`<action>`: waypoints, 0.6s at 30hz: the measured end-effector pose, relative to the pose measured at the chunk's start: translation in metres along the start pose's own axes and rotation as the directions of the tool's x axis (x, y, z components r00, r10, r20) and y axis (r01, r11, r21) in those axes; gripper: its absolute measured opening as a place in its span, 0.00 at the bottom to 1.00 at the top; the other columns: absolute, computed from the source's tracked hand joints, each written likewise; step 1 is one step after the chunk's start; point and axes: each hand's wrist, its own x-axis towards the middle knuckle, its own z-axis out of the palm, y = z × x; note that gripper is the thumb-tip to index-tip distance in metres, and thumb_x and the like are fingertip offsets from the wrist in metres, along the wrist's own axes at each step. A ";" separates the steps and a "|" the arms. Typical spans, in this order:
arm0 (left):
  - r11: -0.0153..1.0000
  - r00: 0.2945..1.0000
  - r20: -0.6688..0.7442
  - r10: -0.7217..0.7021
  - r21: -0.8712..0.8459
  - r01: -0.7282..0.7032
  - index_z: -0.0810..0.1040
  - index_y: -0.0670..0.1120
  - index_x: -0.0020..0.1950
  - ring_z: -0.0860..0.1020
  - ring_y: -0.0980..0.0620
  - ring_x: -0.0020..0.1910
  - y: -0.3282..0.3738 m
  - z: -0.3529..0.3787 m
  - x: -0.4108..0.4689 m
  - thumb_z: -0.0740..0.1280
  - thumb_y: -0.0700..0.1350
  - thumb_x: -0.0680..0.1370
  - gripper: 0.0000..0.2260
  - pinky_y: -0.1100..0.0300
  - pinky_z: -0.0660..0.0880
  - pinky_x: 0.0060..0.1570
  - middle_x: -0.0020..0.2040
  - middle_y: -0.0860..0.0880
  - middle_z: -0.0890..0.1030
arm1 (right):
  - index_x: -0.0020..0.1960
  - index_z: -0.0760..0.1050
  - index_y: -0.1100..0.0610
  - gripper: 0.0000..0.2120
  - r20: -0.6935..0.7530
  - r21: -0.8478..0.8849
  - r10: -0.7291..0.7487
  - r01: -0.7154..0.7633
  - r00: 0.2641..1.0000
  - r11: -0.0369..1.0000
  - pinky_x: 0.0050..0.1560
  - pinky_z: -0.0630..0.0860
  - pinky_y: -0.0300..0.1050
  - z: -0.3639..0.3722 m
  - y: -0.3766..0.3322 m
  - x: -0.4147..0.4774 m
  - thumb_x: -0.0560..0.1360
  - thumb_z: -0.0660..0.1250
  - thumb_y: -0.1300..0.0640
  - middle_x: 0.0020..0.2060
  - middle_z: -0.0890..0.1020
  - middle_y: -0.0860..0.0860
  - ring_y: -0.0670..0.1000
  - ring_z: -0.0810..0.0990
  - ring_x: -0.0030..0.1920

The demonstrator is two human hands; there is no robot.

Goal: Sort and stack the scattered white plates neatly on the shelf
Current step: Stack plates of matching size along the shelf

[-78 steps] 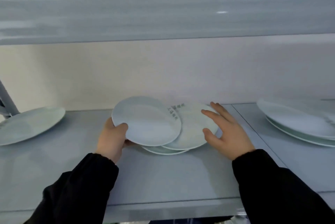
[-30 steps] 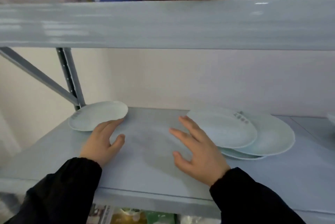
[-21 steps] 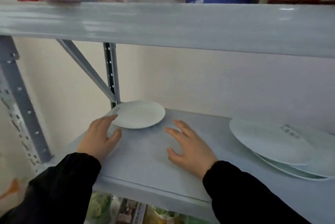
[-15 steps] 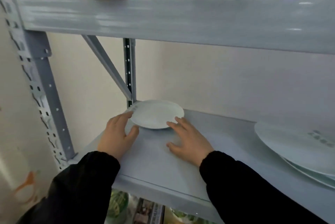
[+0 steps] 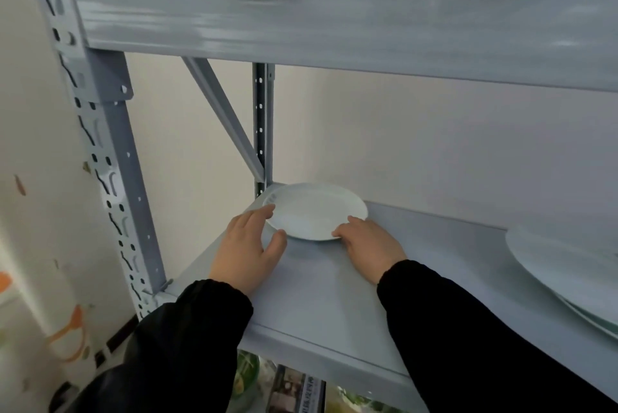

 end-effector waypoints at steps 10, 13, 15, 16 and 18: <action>1.000 1.000 -0.010 -0.012 0.027 0.013 0.72 0.48 0.69 0.67 0.50 0.66 0.006 0.000 -0.005 0.59 0.54 0.75 0.24 0.61 0.60 0.64 0.65 0.51 0.75 | 0.59 0.79 0.50 0.19 -0.046 -0.076 -0.286 0.282 0.957 0.956 0.41 0.78 0.43 -0.039 0.029 -0.090 0.70 0.68 0.63 0.49 0.81 0.48 0.53 0.81 0.46; 0.997 0.999 -0.022 -0.033 0.065 0.035 0.72 0.47 0.69 0.67 0.47 0.66 0.012 0.003 -0.005 0.63 0.50 0.79 0.19 0.53 0.63 0.66 0.66 0.48 0.75 | 0.59 0.80 0.49 0.19 -0.036 -0.133 -0.389 0.381 0.921 0.915 0.36 0.77 0.40 -0.045 0.044 -0.119 0.69 0.72 0.61 0.47 0.81 0.47 0.51 0.80 0.44; 0.994 0.998 -0.030 -0.062 0.085 0.065 0.71 0.48 0.69 0.67 0.46 0.67 0.022 0.009 -0.007 0.63 0.48 0.80 0.18 0.49 0.63 0.67 0.67 0.48 0.75 | 0.57 0.79 0.51 0.18 -0.039 -0.155 -0.420 0.409 0.907 0.899 0.37 0.78 0.42 -0.054 0.048 -0.136 0.69 0.73 0.62 0.49 0.81 0.48 0.52 0.79 0.47; 0.994 0.997 -0.032 -0.065 0.088 0.068 0.71 0.48 0.69 0.67 0.46 0.67 0.027 0.011 -0.009 0.63 0.48 0.80 0.18 0.49 0.63 0.67 0.67 0.48 0.74 | 0.56 0.79 0.53 0.18 -0.070 -0.161 -0.422 0.407 0.904 0.899 0.37 0.79 0.43 -0.060 0.051 -0.144 0.68 0.73 0.63 0.49 0.81 0.49 0.52 0.79 0.48; 0.996 0.998 -0.023 -0.051 0.070 0.052 0.71 0.47 0.69 0.68 0.45 0.67 0.038 0.017 -0.012 0.60 0.52 0.80 0.19 0.48 0.63 0.67 0.67 0.47 0.74 | 0.55 0.78 0.55 0.17 -0.141 -0.175 -0.422 0.397 0.895 0.901 0.37 0.79 0.44 -0.079 0.058 -0.158 0.67 0.73 0.65 0.50 0.82 0.50 0.53 0.80 0.48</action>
